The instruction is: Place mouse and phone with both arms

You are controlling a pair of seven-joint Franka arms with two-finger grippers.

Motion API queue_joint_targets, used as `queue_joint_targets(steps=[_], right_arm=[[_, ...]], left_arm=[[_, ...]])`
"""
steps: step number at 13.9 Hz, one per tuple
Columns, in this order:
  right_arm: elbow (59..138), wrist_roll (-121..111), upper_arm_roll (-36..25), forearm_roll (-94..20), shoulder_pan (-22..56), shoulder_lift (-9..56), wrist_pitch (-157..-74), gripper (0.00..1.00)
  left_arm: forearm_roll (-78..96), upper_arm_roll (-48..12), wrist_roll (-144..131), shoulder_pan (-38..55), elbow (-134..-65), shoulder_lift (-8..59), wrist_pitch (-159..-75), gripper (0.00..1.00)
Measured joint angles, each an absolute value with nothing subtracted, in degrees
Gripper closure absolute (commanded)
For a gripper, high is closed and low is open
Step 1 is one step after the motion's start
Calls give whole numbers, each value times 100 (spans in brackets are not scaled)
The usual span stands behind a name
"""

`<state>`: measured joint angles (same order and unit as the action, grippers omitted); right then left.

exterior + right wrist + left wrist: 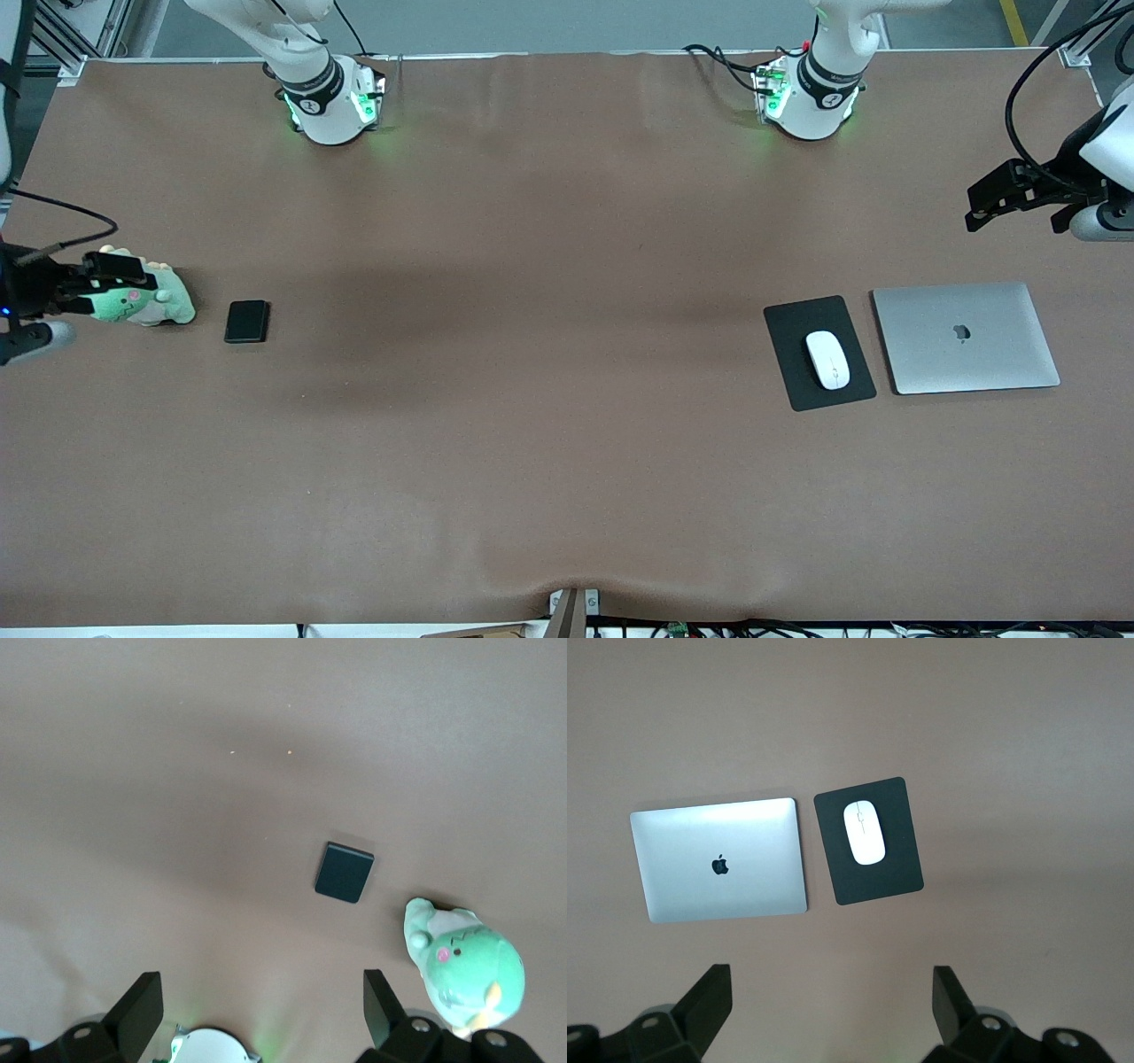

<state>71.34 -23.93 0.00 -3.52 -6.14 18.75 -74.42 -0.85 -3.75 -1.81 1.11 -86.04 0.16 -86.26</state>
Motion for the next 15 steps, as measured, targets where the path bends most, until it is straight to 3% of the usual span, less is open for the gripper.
queue_joint_targets(steps=[4,7,15], right_arm=[[6671,-2395,-105,-351,-401,1720,-7113,0],[6664,-2390,-620,-355,31,1364,-7038,0],[7829,-1627,-789,-355,169,461,-7380,0]], left_arm=[[-85,-378,-182,111,-8605,16,-8592,0],[-85,-403,-182,111,-8605,-11,-8464,0],[-85,-424,-193,112,-8978,-375,-8507,0]])
